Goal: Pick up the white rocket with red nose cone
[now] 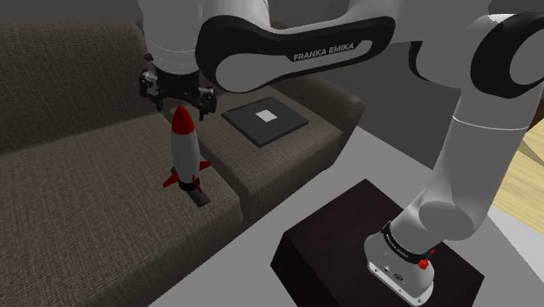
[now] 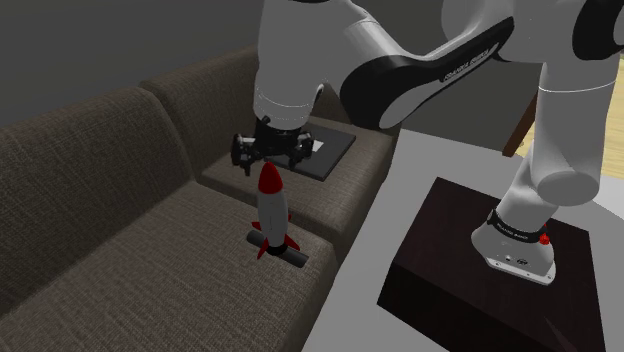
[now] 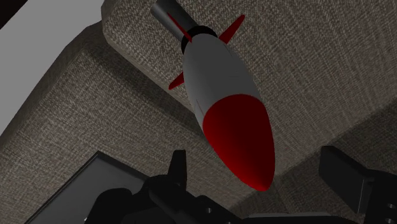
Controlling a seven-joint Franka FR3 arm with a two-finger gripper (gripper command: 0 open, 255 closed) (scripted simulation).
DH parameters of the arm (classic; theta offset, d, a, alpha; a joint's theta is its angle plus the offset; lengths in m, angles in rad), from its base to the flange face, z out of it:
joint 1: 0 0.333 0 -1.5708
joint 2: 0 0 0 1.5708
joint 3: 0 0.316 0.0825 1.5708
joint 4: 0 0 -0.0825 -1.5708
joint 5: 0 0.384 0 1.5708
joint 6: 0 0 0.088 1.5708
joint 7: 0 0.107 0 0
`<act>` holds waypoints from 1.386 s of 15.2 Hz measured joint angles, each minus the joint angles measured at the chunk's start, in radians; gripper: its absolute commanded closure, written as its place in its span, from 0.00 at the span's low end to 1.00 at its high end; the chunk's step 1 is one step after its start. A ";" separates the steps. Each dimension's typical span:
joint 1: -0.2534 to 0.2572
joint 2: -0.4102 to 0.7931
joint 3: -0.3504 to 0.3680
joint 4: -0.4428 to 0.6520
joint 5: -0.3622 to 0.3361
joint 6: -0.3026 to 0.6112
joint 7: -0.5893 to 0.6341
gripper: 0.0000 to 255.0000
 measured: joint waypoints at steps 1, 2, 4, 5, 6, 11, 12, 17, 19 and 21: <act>-0.002 -0.001 0.000 -0.006 0.000 0.005 0.001 1.00; -0.004 -0.002 0.000 -0.010 0.000 0.008 0.001 1.00; -0.006 -0.004 0.000 -0.013 0.000 0.012 0.002 1.00; -0.006 -0.004 0.000 -0.013 0.000 0.012 0.002 1.00; -0.006 -0.004 0.000 -0.013 0.000 0.012 0.002 1.00; -0.005 -0.003 0.000 -0.012 0.000 0.011 0.002 1.00; -0.003 -0.002 0.000 -0.007 0.001 0.006 0.001 1.00; 0.007 -0.002 0.004 0.051 0.010 -0.046 -0.023 1.00; 0.009 -0.008 0.007 0.072 0.017 -0.070 -0.033 1.00; 0.016 -0.005 0.008 0.104 0.019 -0.096 -0.044 1.00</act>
